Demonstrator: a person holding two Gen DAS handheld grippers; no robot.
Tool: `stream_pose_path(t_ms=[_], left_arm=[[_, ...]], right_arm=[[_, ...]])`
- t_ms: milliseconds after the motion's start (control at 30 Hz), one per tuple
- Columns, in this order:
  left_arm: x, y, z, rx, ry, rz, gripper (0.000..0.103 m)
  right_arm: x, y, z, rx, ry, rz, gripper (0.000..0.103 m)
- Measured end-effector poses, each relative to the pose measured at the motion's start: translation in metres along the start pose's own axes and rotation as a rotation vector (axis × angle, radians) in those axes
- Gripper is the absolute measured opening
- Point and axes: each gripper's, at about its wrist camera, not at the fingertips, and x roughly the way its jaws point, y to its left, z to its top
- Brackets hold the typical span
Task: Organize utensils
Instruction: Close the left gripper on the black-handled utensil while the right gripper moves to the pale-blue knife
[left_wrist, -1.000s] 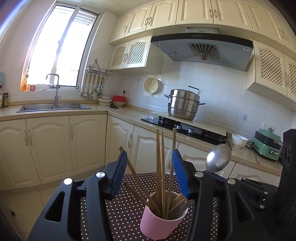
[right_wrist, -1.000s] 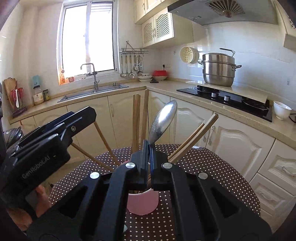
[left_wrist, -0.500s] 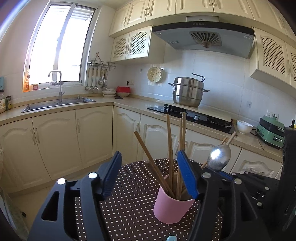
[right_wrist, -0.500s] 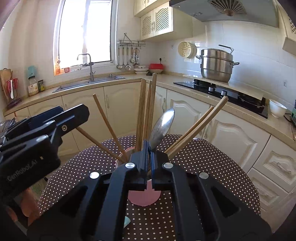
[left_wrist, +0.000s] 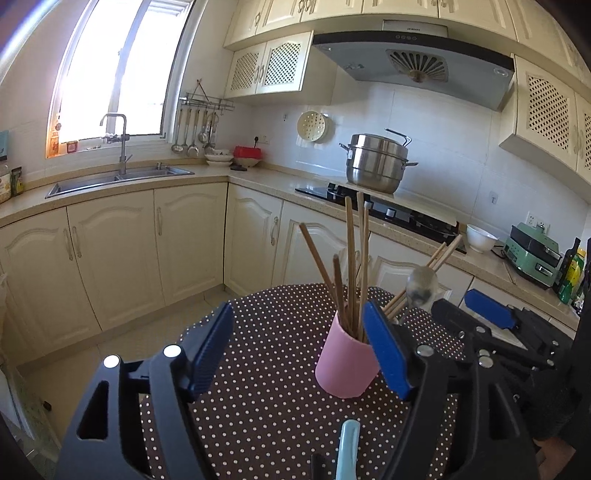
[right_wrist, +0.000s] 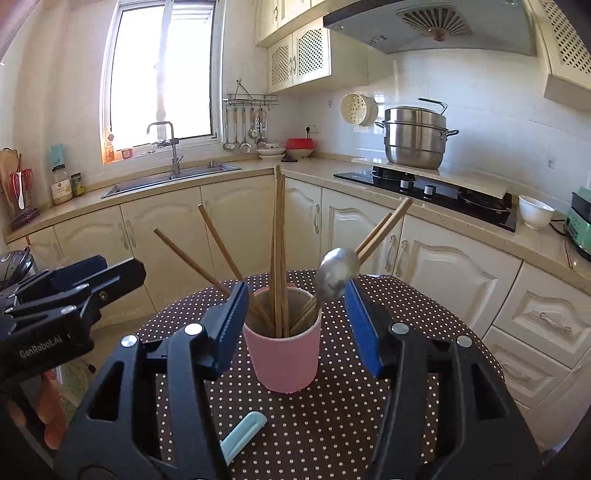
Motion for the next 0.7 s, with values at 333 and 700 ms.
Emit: stream_pose_path(t_ms=[333,700], left_arm=[[0.019,0.002,-0.049,0.027,0.315,-0.081,0.071],[0.053,0.003,-0.120,0.017,0.640,-0.102,0.048]], right_arm=[[-0.029,-0.001,-0.028,0.020,0.035,-0.011,0.058],[-0.009,-0.007,-0.084,0.110,0.278,0.044,0.059]])
